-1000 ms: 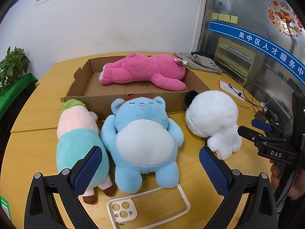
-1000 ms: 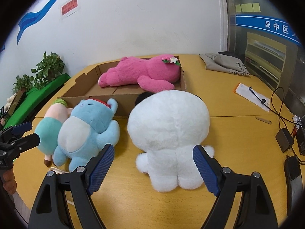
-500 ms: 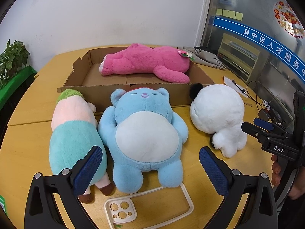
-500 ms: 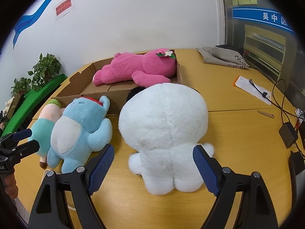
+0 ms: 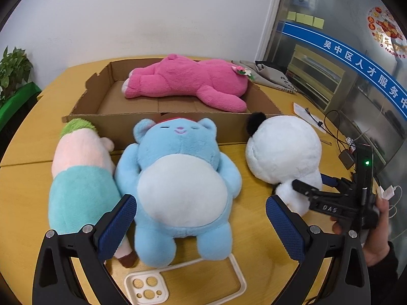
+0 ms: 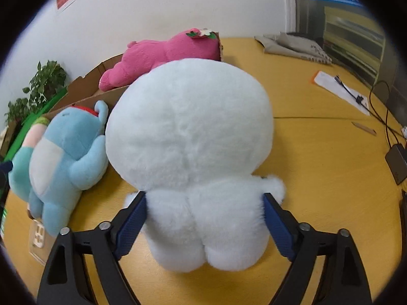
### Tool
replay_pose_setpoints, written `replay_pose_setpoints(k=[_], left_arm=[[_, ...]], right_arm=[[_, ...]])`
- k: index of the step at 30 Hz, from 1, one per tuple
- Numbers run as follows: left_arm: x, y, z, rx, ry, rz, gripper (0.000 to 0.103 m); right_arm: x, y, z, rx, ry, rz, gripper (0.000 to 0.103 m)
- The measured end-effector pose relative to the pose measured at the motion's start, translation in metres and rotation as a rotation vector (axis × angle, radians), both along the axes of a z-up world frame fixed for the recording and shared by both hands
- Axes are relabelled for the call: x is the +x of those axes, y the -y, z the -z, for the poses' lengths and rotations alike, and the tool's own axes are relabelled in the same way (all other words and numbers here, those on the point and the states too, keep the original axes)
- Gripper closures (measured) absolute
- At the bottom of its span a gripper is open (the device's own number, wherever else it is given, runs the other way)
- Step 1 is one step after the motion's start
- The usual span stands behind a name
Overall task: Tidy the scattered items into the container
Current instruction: 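Move both grippers back toward the white panda plush on the table, then close the left gripper on the white panda while the right gripper grips its back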
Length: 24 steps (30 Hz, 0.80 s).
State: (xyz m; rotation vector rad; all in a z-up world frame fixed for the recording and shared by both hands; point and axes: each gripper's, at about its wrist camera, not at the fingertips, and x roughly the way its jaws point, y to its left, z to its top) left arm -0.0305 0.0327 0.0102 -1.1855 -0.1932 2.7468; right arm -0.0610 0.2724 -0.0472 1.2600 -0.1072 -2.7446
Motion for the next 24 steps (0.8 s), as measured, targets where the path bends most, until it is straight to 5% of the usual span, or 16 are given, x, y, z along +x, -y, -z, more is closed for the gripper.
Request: replay_pose_setpoints(k=[9, 13, 17, 19, 24], left_arm=[[-0.055, -0.052, -0.012, 0.092, 0.03, 0.159, 0.0], [-0.084, -0.095, -0.006, 0.029, 0.055, 0.23, 0.0], [-0.11, -0.123, 0.016, 0.047, 0.137, 0.279, 0.0], [-0.119, -0.127, 0.025, 0.125, 0.176, 0.305, 0.0], [-0.121, -0.129, 0.037, 0.209, 0.209, 0.331, 0.002]], right_arm=[[0.007, 0.007, 0.001, 0.069, -0.011, -0.042, 0.029], [0.019, -0.001, 0.0, 0.034, -0.021, -0.061, 0.037], [0.04, 0.0, -0.002, 0.037, -0.021, -0.123, 0.036], [0.048, -0.005, -0.002, 0.022, -0.022, -0.141, 0.035], [0.048, -0.015, 0.003, -0.007, 0.003, -0.132, 0.02]])
